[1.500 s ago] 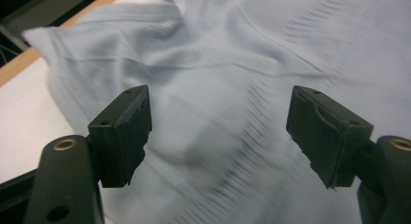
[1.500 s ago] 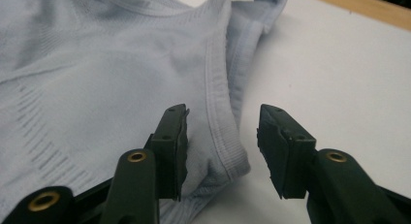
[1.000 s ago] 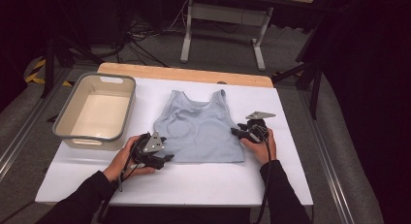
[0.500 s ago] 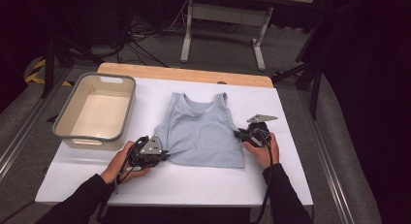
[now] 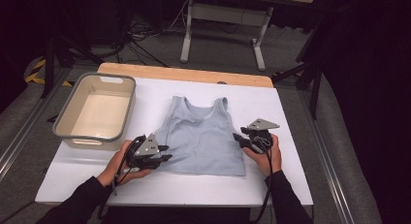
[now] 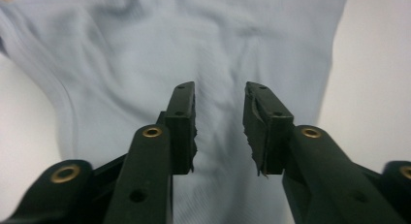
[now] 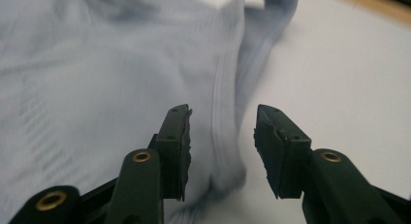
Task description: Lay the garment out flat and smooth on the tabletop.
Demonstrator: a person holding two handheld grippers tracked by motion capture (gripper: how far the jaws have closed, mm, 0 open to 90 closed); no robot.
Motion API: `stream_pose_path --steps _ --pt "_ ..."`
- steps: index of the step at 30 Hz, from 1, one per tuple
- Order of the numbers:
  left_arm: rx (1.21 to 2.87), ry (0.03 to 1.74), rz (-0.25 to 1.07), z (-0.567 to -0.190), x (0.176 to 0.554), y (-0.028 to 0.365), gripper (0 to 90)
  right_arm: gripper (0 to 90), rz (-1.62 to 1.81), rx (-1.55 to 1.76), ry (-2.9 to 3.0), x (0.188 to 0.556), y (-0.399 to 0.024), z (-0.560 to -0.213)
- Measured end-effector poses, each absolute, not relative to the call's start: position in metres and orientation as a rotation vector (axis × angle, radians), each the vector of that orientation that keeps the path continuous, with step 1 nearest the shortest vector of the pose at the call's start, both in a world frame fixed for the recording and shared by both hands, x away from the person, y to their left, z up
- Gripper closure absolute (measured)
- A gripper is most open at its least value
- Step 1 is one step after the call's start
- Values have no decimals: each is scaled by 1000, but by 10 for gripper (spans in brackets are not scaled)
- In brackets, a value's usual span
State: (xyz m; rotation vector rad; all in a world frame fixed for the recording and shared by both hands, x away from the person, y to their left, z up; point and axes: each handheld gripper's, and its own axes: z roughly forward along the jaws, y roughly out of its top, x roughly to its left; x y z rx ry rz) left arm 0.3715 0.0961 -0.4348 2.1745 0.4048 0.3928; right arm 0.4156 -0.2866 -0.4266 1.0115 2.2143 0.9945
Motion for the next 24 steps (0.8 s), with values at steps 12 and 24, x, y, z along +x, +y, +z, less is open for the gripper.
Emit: stream_pose_path --steps 12,24 --pt "2151 495 543 -422 461 53 819 853 1047 773 2260 470 -253 -412" --pt "2263 644 554 -455 508 45 798 849 865 910 2345 517 -247 -448"
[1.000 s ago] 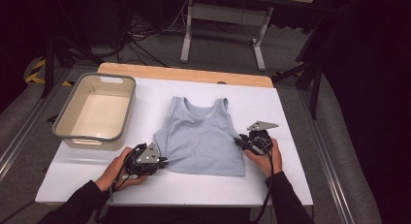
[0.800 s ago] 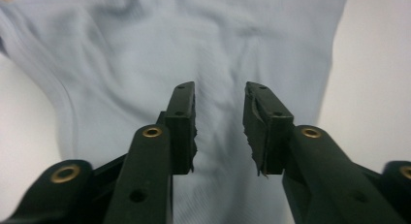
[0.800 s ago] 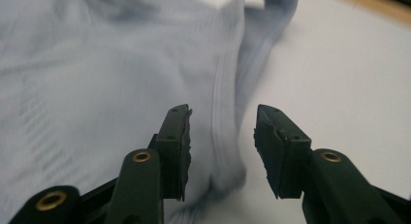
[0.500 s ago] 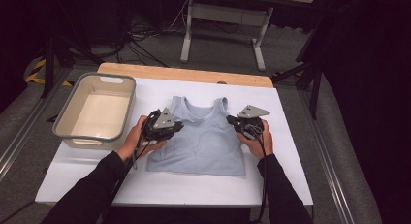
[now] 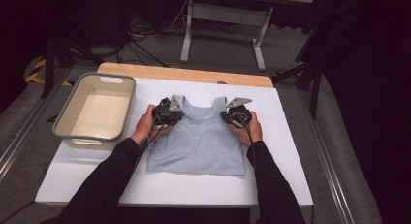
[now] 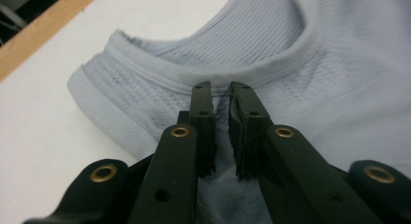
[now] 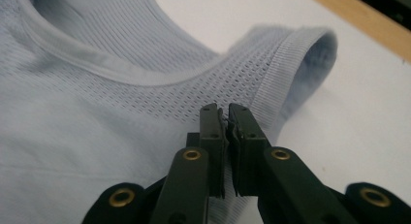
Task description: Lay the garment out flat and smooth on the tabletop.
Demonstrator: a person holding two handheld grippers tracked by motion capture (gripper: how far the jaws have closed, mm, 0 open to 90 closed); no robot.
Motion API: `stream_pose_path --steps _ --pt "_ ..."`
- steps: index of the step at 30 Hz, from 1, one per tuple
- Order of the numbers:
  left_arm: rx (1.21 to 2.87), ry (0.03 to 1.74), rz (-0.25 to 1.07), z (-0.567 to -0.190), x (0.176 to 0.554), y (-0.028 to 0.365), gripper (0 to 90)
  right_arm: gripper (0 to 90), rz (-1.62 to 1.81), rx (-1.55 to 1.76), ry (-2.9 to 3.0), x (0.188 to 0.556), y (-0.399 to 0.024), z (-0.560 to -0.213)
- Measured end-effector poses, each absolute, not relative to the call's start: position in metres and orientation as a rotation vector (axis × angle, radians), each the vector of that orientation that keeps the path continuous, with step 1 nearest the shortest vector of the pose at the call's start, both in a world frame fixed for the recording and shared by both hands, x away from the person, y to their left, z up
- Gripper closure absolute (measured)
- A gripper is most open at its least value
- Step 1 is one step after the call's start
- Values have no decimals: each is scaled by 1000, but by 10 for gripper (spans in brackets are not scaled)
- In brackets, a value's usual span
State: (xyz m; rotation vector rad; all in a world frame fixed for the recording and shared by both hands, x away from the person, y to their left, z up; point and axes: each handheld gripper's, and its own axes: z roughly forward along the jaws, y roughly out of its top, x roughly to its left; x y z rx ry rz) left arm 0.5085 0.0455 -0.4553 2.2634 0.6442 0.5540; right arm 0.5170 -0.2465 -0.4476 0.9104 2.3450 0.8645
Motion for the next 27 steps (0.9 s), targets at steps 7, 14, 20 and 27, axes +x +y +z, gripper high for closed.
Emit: stream_pose_path --steps 7,14,20,27 --pt "2212 713 590 -464 521 50 740 852 883 977 2308 518 -253 -452" --pt "2189 721 583 -462 520 51 739 856 845 967 2280 512 -249 -452" --pt "2123 692 607 -444 510 55 724 857 917 971 2231 503 -255 -444" --pt "2077 620 649 -428 487 57 707 840 1040 953 2161 483 -257 -427"
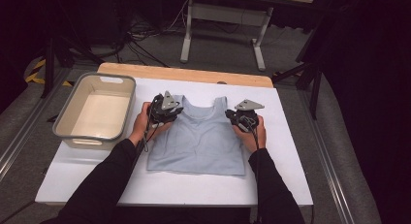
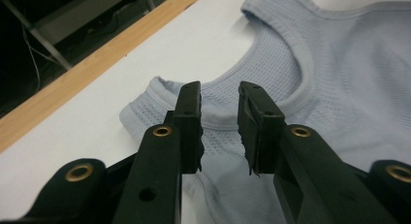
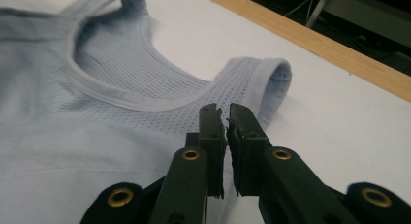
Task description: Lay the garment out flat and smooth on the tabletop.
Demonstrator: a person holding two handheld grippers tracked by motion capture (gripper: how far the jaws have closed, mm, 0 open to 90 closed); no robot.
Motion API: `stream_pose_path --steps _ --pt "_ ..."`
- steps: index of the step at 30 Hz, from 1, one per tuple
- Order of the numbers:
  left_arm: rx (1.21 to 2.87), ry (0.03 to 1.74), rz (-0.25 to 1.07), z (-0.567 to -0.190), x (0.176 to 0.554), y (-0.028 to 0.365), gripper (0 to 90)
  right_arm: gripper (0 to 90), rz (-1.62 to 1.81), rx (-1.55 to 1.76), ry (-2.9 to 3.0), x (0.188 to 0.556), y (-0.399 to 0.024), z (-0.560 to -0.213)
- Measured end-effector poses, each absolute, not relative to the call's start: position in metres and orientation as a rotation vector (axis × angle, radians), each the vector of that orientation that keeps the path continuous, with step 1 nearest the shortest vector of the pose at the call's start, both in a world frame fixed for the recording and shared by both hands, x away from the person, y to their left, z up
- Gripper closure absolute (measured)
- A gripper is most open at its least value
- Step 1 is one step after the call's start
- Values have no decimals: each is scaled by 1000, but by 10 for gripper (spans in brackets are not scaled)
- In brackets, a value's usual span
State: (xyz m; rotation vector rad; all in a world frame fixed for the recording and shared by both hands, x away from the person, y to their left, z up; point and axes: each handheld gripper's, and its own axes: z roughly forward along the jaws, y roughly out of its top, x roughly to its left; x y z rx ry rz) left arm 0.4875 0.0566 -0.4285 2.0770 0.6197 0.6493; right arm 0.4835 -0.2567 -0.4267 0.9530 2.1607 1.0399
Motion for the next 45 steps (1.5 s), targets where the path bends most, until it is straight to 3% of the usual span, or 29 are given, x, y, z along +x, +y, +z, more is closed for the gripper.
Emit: stream_pose_path --steps 13,26,45 --pt "2003 525 669 -421 449 65 618 766 1134 880 2110 450 -253 -412" --pt "1976 478 666 -424 425 74 492 618 1177 799 2086 423 -244 -402" --pt "1970 380 706 -417 390 87 273 318 1210 724 2054 393 -243 -397"
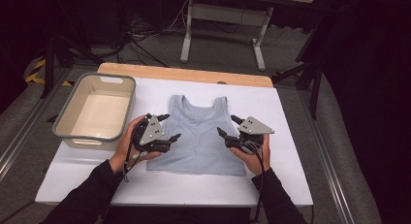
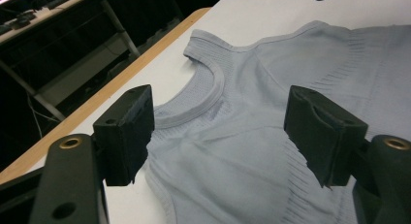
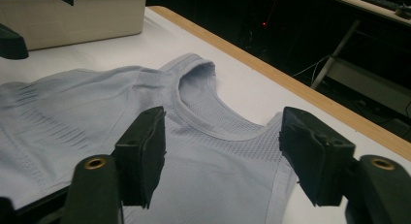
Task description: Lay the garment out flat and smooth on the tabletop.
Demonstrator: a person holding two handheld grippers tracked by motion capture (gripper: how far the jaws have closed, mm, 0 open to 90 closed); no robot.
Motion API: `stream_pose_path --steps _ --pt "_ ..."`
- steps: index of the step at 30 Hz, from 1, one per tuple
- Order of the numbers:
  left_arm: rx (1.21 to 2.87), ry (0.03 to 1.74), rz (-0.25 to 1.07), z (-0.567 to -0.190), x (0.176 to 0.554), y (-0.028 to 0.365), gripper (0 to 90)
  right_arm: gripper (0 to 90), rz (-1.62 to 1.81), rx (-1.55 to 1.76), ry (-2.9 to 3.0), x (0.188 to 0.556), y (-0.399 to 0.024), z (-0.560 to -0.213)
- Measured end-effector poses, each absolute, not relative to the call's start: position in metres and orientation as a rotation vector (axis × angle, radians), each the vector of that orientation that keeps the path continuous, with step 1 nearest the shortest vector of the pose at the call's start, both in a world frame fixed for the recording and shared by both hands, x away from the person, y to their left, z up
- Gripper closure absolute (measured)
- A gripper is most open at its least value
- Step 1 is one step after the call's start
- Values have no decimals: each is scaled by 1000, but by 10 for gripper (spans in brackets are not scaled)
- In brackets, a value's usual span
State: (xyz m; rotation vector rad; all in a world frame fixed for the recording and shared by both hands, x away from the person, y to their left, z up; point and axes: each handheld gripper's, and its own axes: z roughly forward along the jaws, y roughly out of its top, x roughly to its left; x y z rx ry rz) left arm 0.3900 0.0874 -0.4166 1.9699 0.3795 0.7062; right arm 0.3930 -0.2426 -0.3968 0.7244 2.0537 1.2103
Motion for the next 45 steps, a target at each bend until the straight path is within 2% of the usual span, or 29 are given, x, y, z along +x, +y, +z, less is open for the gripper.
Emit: stream_pose_path --steps 3,16,33,45 --pt "1968 376 707 -417 386 90 225 287 1208 701 2044 388 -243 -397" --pt "1980 348 700 -428 365 103 143 140 1192 656 2016 367 -247 -406" --pt "1957 406 632 -442 347 130 113 150 1177 639 2030 344 -256 -424" --pt "1975 453 635 -450 337 146 102 157 1171 685 2024 331 -271 -434"
